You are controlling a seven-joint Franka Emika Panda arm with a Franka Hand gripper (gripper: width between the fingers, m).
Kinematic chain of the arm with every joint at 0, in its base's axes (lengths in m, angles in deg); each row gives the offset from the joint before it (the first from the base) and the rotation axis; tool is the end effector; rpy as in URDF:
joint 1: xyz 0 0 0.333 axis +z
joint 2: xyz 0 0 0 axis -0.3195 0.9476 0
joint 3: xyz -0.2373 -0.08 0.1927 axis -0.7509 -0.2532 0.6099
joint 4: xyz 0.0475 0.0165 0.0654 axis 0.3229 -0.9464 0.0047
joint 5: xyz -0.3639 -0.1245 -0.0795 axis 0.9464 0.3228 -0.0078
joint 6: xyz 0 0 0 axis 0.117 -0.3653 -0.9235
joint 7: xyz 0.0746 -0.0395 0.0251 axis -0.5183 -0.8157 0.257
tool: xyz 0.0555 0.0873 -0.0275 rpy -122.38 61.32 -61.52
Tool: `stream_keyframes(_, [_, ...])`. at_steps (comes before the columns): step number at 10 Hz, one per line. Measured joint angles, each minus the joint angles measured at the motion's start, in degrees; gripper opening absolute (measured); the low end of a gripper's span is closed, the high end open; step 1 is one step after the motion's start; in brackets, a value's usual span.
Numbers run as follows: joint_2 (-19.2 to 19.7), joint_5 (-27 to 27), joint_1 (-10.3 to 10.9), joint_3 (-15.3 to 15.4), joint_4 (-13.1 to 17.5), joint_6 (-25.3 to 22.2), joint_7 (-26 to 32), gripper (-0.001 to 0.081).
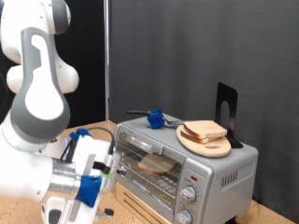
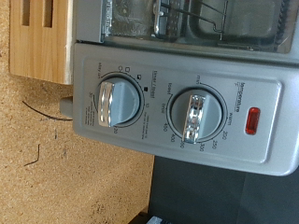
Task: Make a piece of toast with the oven
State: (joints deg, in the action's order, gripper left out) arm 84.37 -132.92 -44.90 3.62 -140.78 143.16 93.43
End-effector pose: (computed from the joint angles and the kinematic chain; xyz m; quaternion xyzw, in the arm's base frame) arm 0.5985 -0.1645 0.2416 -0.7678 0.3367 0.0930 0.5370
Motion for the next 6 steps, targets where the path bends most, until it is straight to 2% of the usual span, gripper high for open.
stream_keyframes(3, [0.2, -0.3, -0.8, 0.0, 0.2, -4.9, 0.6, 0.0806])
stream_keyframes(6, [4.4, -4.0, 0.0, 0.6, 5.0, 0.3, 0.0, 0.0806])
